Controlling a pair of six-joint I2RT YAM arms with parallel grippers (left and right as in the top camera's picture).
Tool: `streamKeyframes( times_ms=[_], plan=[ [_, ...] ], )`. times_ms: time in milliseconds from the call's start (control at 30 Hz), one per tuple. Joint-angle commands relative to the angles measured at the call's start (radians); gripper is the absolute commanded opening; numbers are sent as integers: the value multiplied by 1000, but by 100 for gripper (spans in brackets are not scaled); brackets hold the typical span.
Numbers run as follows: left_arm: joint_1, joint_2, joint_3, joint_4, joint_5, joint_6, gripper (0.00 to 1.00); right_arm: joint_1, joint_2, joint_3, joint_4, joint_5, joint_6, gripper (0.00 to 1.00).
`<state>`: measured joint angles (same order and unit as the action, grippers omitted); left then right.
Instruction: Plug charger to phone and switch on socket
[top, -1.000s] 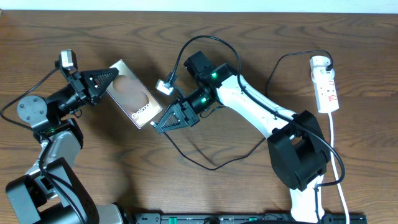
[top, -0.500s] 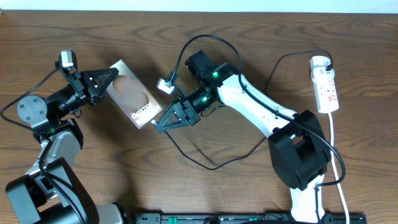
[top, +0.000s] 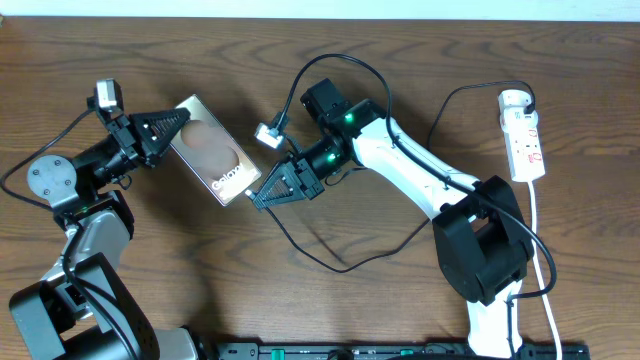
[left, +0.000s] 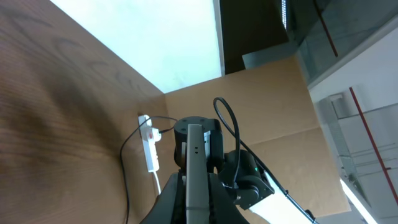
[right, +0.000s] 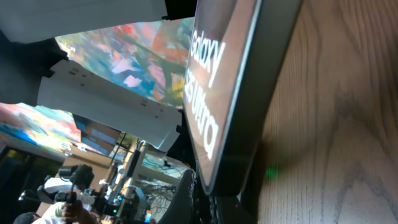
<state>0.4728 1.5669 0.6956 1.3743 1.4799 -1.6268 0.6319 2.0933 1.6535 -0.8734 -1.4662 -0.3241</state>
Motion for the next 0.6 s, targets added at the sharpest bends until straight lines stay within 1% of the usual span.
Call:
streamKeyframes(
  times_ms=[0, 267, 567],
  plan=[
    [-2, -19, 15, 17, -32, -17, 7, -2, 0, 3, 3, -30, 6, 1],
    [-33, -19, 15, 34, -35, -16, 7, -2, 0, 3, 6, -30, 6, 1],
    [-31, -19, 15, 45, -51, 2, 7, -2, 0, 3, 6, -30, 11, 1]
  ],
)
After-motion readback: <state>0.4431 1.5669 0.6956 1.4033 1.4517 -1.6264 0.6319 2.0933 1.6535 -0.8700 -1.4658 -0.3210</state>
